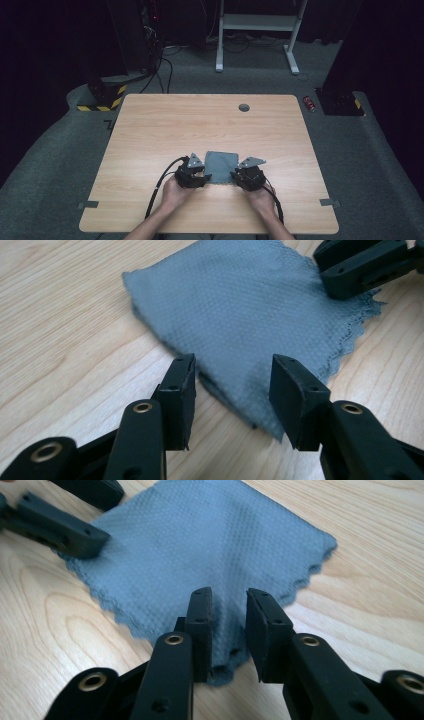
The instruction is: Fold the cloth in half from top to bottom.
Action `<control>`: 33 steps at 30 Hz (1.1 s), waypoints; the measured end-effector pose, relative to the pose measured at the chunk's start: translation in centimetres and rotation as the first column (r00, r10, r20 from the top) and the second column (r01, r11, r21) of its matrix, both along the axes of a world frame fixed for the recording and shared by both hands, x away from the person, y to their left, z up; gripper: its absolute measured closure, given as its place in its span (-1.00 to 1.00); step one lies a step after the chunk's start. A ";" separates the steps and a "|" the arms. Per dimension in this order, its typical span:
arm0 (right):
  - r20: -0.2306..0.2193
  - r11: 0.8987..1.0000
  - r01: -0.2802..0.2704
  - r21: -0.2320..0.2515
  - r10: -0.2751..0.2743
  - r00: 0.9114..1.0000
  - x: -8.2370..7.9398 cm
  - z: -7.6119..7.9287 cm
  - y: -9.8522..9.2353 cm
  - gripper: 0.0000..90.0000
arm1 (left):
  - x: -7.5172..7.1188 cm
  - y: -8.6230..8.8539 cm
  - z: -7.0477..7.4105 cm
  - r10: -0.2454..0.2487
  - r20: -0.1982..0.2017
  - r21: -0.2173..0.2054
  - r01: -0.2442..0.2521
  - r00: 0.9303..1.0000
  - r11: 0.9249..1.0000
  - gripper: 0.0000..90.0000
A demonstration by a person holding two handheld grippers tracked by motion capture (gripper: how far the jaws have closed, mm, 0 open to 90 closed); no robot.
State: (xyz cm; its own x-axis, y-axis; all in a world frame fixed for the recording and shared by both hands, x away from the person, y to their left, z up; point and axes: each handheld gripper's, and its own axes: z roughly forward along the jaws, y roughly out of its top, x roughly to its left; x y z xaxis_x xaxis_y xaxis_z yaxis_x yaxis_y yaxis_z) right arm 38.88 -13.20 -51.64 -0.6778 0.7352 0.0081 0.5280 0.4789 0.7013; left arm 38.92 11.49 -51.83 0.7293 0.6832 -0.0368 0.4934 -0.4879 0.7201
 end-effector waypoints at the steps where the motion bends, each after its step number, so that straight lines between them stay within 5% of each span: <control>1: -0.004 1.000 0.002 0.000 -0.002 1.000 0.0 0.0 -0.2 0.59 | -0.1 0.1 0.0 0.004 -0.004 0.000 -0.004 1.000 1.000 0.18; 5: 0.000 1.000 0.005 -0.001 -0.005 1.000 -0.1 0.3 -0.1 0.57 | -0.3 0.5 0.3 0.015 -0.010 -0.019 -0.016 1.000 1.000 0.12; 16: 0.009 0.994 0.059 0.093 -0.060 0.998 -0.2 1.4 -1.8 0.42 | -0.2 2.2 1.7 0.080 0.004 -0.134 -0.079 0.997 0.988 0.02; 33: 0.040 0.978 0.124 0.170 -0.132 0.990 -0.7 2.5 -4.7 0.30 | -0.6 4.4 2.8 0.122 0.024 -0.164 -0.116 0.992 0.980 -0.05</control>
